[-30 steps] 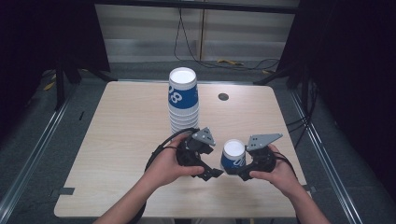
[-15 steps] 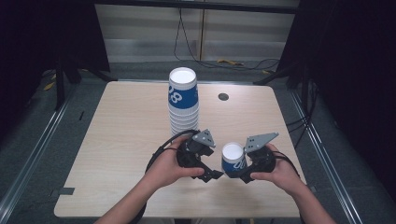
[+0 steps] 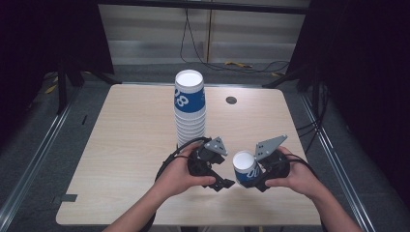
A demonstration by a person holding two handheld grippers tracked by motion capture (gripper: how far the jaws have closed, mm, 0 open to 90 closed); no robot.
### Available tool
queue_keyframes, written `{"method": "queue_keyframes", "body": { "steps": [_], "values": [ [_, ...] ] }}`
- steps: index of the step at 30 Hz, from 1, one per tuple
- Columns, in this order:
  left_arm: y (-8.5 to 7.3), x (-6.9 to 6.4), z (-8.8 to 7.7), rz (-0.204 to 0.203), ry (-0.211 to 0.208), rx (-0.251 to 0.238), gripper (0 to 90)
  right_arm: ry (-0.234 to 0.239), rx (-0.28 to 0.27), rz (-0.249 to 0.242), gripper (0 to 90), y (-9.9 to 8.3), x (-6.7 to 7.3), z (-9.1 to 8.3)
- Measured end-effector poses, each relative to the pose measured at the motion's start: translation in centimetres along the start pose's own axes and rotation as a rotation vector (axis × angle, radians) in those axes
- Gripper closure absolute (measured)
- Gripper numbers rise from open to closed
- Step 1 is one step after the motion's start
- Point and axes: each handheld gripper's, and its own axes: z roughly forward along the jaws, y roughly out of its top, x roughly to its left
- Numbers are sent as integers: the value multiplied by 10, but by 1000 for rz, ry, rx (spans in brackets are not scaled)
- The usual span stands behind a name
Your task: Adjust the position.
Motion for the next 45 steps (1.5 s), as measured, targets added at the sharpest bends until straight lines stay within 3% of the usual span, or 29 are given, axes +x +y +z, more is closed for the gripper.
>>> {"method": "queue_keyframes", "body": {
  "steps": [7, 16, 23, 30, 31, 32, 34, 37, 40, 45],
  "values": [
    [-1, -1, 6, 1, 2, 14, 202, 1, 36, -22, 203, 1, -1, -2],
    [0, -1, 11, 0, -8, 13, 202, 7, 135, -88, 203, 8, 2, 0],
    [-1, -1, 12, -1, -11, 6, 202, 11, 167, -116, 204, 10, 4, 4],
    [0, -3, 13, 0, -16, 1, 202, 24, 209, -172, 204, 16, 5, 5],
    [-1, -3, 14, -3, -16, 0, 202, 24, 226, -157, 204, 16, 7, 5],
    [-1, -3, 14, 2, -17, 1, 203, 28, 221, -186, 204, 17, 6, 6],
    [-1, -4, 16, -5, -21, -5, 202, 27, 243, -174, 204, 17, 8, 6],
    [-2, -3, 16, -3, -22, -7, 203, 34, 238, -204, 204, 18, 8, 8],
    [-2, -3, 17, 6, -23, -6, 203, 35, 252, -189, 204, 19, 9, 8],
    [0, -4, 17, 21, -24, -5, 204, 39, 248, -203, 204, 21, 11, 9]
  ]
}}
